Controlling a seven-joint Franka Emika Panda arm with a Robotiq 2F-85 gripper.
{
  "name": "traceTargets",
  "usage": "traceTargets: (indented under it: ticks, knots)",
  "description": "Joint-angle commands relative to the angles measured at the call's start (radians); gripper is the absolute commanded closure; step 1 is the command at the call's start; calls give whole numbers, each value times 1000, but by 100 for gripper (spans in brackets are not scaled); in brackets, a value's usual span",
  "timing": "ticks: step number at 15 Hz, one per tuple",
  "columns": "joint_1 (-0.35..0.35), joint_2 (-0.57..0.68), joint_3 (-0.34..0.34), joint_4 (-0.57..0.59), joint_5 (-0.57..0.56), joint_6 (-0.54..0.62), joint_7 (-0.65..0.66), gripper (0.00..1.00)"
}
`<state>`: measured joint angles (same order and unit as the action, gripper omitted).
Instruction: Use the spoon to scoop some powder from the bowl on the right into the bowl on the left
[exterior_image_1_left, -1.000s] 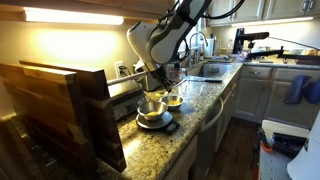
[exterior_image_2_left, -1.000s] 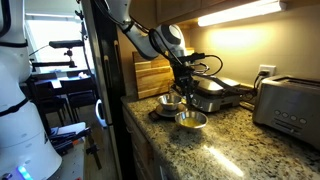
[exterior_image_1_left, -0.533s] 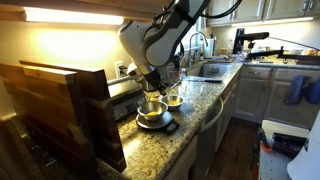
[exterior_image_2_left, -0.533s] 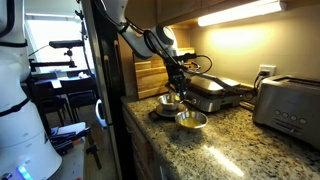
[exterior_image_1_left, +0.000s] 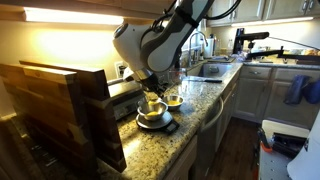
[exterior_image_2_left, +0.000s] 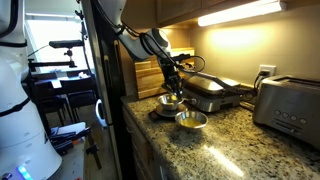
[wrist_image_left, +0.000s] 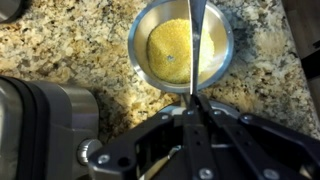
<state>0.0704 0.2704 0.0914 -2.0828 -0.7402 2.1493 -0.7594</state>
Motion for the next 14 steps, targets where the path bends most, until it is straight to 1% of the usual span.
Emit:
traceTargets:
  ticks: [1, 5, 11, 14]
  knots:
    - [31, -57, -2, -67, -120, 1, 94, 96]
    - [48, -65, 5, -102, -259, 3, 209, 96]
    - [58, -77, 15, -167, -437, 6, 392, 96]
    - [57, -84, 23, -195, -498, 7, 466, 96]
